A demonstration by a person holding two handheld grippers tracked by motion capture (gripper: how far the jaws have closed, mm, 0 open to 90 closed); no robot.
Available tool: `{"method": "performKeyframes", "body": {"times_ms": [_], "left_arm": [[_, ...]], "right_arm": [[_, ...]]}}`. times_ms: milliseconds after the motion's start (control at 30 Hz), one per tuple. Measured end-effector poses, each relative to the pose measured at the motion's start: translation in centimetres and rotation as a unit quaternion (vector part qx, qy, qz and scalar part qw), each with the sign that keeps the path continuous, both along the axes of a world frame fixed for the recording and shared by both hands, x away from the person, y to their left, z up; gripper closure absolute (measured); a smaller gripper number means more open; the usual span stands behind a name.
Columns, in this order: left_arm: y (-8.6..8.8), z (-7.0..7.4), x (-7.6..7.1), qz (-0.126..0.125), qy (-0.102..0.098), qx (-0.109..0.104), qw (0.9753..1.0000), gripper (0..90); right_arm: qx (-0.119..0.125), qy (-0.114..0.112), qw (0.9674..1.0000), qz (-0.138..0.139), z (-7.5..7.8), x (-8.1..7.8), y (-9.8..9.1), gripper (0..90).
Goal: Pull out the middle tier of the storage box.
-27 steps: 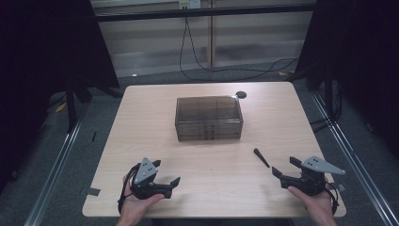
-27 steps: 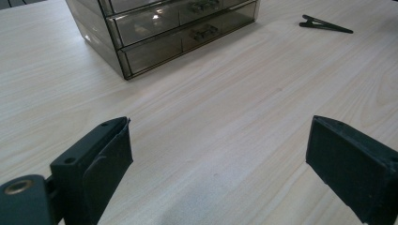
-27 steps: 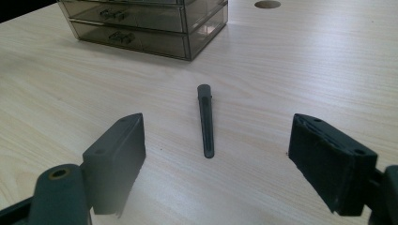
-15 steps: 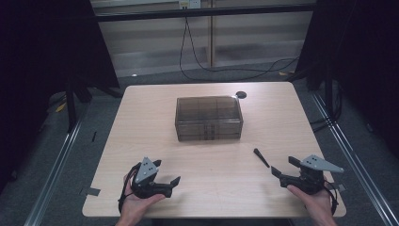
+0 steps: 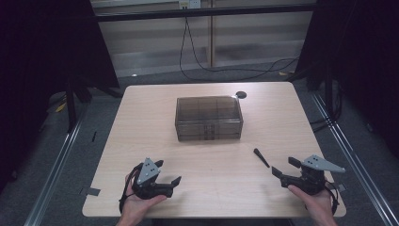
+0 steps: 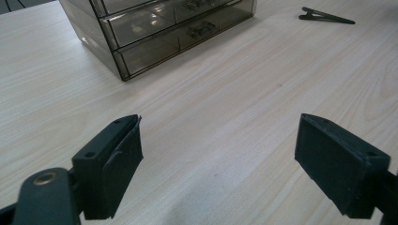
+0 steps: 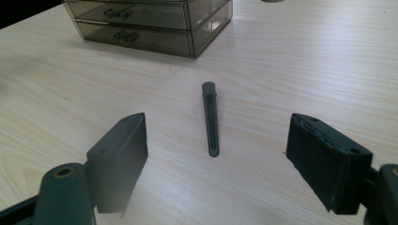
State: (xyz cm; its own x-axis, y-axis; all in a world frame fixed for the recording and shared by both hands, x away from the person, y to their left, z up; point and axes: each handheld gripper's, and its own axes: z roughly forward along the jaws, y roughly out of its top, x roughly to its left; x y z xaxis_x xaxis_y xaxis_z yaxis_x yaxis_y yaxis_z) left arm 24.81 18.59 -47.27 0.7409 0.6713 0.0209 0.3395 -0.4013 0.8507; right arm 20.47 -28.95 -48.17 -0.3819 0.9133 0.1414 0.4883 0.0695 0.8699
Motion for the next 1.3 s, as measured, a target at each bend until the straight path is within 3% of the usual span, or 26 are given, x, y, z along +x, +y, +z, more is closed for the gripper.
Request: {"method": "performKeyframes", "body": {"times_ms": [400, 733, 1033, 1300], "left_arm": [[-0.8, 0.3, -0.3, -0.017, -0.003, 0.006, 0.9998, 28.4], [-2.2, 0.8, -0.4, -0.037, -0.018, 0.022, 0.9989, 35.5], [-3.9, 1.2, -0.3, -0.067, -0.036, 0.044, 0.9961, 46.5], [-4.7, 1.1, -0.3, -0.078, -0.049, 0.065, 0.9936, 52.8]], "right_arm": [[0.003, 0.004, 1.0000, 0.003, 0.1, -0.1, 0.0, 21.6], [0.005, 0.006, 1.0000, 0.003, 0.1, -0.2, -0.1, 21.9], [0.009, 0.007, 0.9999, 0.003, 0.2, -0.2, -0.2, 21.9], [0.011, 0.009, 0.9999, 0.003, 0.2, -0.2, -0.2, 21.9]]}}
